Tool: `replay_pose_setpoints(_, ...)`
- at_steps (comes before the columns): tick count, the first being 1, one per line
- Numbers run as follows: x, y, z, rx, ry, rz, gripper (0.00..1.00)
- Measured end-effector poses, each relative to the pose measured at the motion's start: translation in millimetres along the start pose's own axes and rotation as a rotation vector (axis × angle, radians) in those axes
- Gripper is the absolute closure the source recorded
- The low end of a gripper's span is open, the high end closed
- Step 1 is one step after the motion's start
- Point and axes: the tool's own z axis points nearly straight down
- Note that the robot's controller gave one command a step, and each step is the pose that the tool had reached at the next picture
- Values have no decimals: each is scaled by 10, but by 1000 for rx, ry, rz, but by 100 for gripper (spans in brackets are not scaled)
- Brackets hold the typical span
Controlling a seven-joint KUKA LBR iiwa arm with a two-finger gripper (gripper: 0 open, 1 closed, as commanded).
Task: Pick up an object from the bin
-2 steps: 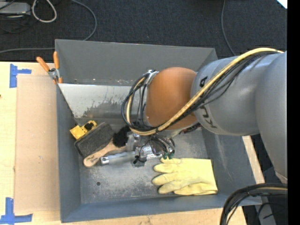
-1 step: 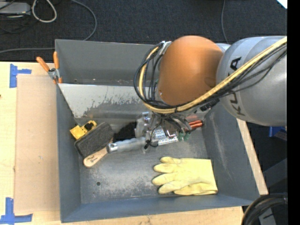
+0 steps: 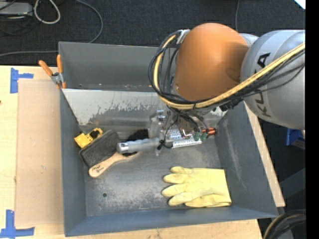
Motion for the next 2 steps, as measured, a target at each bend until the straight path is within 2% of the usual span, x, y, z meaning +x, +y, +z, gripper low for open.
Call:
replay_pose_setpoints(1,19,-98,659,-1,-2,141,100)
replay_pose_setpoints(2,-133,214,741,-3,-3,167,100)
